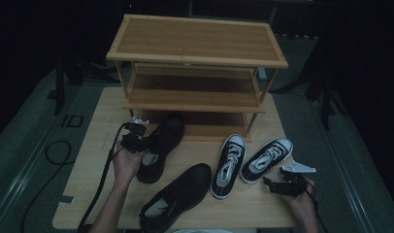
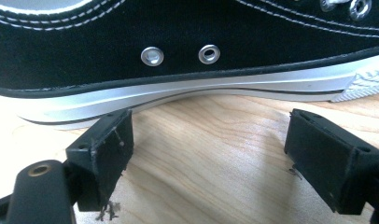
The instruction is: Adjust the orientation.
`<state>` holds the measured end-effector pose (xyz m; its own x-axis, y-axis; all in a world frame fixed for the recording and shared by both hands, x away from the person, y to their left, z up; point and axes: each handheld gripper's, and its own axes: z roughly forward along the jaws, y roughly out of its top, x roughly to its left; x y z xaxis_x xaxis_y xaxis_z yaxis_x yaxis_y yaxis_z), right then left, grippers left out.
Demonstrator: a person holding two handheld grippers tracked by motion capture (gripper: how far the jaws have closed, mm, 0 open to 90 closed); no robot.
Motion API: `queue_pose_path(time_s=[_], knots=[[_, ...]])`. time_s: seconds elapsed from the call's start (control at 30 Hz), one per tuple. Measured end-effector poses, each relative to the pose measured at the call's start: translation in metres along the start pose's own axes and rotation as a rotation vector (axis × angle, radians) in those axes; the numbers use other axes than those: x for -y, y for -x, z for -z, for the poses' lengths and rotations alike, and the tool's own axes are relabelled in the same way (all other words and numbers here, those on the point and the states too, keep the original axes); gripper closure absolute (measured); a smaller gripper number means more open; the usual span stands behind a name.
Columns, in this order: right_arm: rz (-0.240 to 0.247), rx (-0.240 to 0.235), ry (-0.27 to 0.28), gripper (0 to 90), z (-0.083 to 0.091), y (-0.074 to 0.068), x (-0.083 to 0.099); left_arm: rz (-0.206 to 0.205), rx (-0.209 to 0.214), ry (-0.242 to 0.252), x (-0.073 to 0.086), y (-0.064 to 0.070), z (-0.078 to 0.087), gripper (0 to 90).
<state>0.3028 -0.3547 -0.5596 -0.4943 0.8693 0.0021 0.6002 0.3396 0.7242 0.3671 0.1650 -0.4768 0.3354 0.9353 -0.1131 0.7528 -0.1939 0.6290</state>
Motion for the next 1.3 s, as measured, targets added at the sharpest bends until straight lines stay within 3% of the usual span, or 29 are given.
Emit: queue_pose_path(time_s=[0.47,0.93,1.3], knots=[[0.000,0.000,0.000,15.4,0.000,0.000,0.000,0.021,-0.028,0.023,-0.013,0.009,-0.017,88.2],[0.000,0.000,0.000,15.4,0.000,0.000,0.000,0.067,-0.029,0.035,-0.017,0.006,-0.025,87.7],[0.000,0.000,0.000,15.3,0.000,0.000,0.000,0.083,-0.001,0.039,-0.020,0.004,-0.030,82.2]])
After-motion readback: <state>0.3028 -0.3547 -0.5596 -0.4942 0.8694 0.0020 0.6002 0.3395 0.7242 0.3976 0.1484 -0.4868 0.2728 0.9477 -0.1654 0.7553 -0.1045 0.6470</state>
